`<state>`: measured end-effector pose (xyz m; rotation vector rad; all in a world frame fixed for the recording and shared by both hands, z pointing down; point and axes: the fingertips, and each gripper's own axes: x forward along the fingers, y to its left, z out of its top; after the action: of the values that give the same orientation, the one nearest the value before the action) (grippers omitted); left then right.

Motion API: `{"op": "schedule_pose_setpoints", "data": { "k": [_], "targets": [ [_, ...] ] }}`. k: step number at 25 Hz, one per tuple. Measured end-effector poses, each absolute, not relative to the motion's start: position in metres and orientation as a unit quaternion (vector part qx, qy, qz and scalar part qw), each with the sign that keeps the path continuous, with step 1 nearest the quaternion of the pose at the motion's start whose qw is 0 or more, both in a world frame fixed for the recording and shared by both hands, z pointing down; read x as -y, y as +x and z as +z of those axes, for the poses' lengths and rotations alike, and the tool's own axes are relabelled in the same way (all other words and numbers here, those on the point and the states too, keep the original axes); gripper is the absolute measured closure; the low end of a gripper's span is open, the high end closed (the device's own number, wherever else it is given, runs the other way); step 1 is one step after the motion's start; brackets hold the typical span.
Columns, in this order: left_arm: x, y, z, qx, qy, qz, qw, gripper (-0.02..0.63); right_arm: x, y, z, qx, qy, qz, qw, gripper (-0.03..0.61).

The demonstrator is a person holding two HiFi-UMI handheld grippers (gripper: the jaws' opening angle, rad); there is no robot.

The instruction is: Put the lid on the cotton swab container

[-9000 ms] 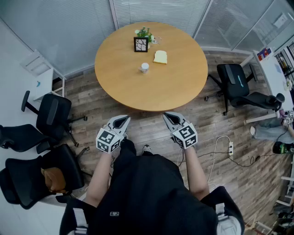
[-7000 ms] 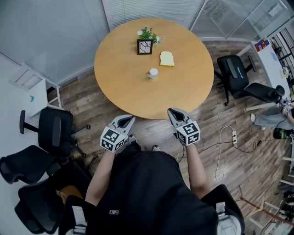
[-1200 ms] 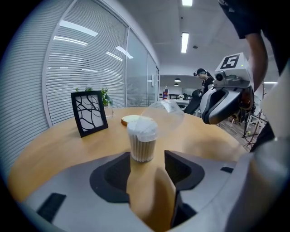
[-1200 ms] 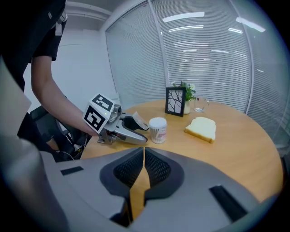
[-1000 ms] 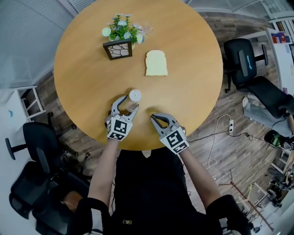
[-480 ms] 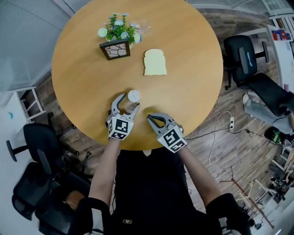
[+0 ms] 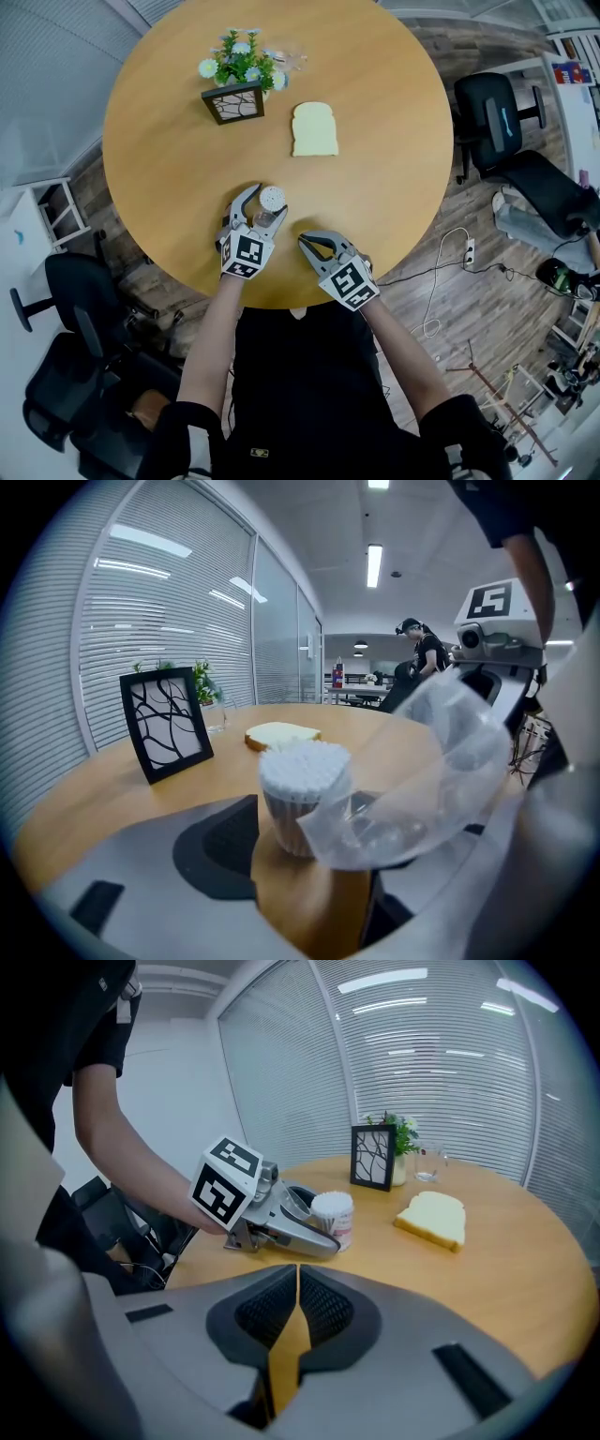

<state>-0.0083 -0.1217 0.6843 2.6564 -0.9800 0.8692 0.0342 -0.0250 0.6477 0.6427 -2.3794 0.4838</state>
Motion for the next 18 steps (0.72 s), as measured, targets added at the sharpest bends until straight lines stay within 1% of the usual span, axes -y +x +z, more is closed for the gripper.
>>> {"op": "schedule_pose_setpoints", "data": {
  "k": [1, 4, 9, 13, 18],
  "targets": [
    [0.123, -0.008, 0.685, 0.329, 0.893, 0.293, 0.09, 0.305, 0.025, 0.032, 0.647, 0.903, 0.242, 0.183, 0.304, 0.571],
    [0.124, -0.009, 0.686, 0.331, 0.892, 0.296, 0.087, 0.348, 0.026, 0.03, 0.648, 0.904, 0.24, 0.181, 0.305, 0.571],
    [0.124, -0.01, 0.687, 0.33, 0.892, 0.297, 0.087, 0.353, 0.029, 0.028, 0.649, 0.903, 0.237, 0.179, 0.311, 0.571],
    [0.124, -0.009, 0.687, 0.329, 0.891, 0.299, 0.088, 0.354, 0.039, 0.023, 0.639, 0.906, 0.248, 0.171, 0.297, 0.571],
    [0.124, -0.01, 0.687, 0.328, 0.892, 0.298, 0.088, 0.354, 0.049, 0.015, 0.63, 0.903, 0.263, 0.133, 0.312, 0.567]
  ]
}}
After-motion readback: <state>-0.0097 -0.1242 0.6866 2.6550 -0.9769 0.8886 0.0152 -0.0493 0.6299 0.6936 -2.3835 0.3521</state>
